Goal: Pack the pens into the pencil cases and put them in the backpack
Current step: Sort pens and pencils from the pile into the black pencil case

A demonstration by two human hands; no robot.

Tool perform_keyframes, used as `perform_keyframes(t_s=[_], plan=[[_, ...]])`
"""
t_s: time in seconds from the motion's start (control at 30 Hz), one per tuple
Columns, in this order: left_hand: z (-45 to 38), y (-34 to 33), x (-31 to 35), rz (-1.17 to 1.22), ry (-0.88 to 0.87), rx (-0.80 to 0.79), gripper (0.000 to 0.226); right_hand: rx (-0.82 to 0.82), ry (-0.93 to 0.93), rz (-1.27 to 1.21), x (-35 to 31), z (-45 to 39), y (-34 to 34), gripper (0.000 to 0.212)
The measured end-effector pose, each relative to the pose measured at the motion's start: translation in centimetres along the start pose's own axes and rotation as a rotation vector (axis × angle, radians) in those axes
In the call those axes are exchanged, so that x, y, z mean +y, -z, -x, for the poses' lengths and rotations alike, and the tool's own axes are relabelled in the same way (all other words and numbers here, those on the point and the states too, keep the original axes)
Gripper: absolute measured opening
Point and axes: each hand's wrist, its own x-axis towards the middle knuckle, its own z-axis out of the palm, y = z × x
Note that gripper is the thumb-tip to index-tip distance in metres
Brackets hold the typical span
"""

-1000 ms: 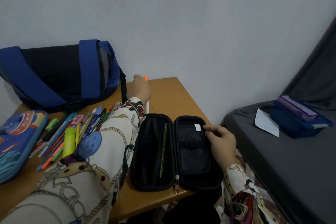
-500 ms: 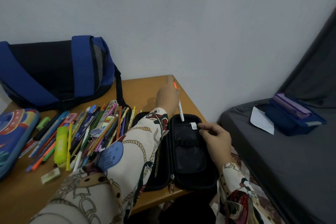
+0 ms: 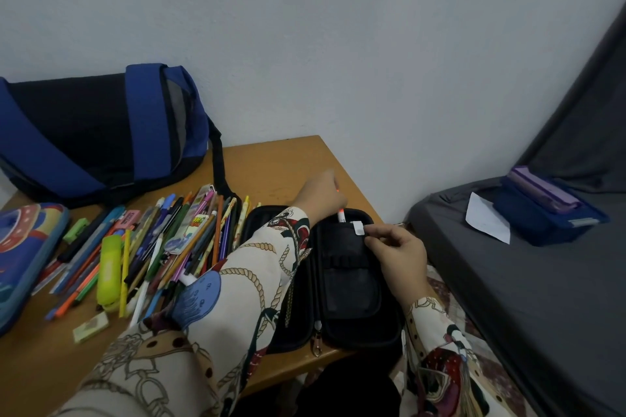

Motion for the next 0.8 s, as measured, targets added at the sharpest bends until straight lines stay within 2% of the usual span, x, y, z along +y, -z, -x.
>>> perform_keyframes(t_s=[0.2,0.4,0.63,0.8], plan=[[1.1,0.0,0.0,-0.025,-0.037,-0.039,0.003,-0.002,-0.023,-0.014,0.2,0.0,0.0,0.023],[2.0,0.3,-0.2,0.001,-0.059,-0.058,0.015,-0.007,-0.04,-0.034,-0.1,0.1,0.0,0.023],[3.3,-0.4,-0.9,-0.107,-0.135,-0.083,0.015,-0.011,-0.033,-0.018,-0.5,0.3,0.0,0.025],[3.8,0.2,-1.1,-0.167,-0.166,-0.138,0.026,-0.019,-0.041,-0.002,-0.7,0.4,0.1,0.023]])
